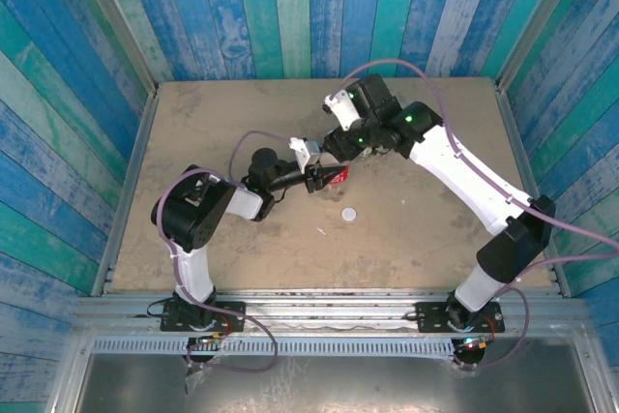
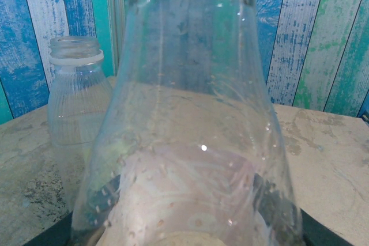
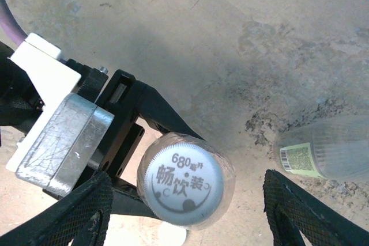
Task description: Screw on the bottle caps
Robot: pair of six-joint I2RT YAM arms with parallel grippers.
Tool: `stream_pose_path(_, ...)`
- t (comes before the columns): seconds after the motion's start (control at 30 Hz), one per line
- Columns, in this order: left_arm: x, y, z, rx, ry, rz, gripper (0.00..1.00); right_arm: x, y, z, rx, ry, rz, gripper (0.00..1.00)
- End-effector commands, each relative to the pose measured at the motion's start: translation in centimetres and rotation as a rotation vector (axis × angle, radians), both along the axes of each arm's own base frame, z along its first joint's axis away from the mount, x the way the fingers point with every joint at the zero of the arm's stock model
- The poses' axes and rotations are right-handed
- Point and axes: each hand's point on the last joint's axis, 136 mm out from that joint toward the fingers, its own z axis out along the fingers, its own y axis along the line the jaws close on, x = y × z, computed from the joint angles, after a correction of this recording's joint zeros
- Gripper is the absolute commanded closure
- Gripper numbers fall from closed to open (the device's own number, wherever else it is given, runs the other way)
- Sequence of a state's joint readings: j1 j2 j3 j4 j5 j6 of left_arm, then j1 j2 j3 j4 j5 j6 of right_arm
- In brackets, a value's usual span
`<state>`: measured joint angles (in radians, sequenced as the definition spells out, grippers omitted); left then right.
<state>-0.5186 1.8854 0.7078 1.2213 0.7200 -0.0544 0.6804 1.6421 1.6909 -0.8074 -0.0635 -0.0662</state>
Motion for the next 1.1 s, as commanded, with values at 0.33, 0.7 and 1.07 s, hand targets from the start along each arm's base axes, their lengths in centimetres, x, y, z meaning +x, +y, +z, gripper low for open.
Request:
stream_pose_path(0.33, -1.0, -0.3, -5.9, 0.114, 0.201, -0.036, 0.5, -0.5, -0.2, 2.0, -0.155, -0.043, -0.018, 0.39)
stream_pose_path(0.7, -0.9, -0.4, -5.9, 0.115, 0.2, -0.039, 0.49, 0.1, 0.3, 1.6, -0.193, -0.03, -0.004, 0.44)
stream_pose_path(1.07, -0.8, -0.6, -5.9, 0.118, 0.2, -0.044, 0.5, 0.5, 0.6, 1.0, -0.209, -0.026, -0.003, 0.53)
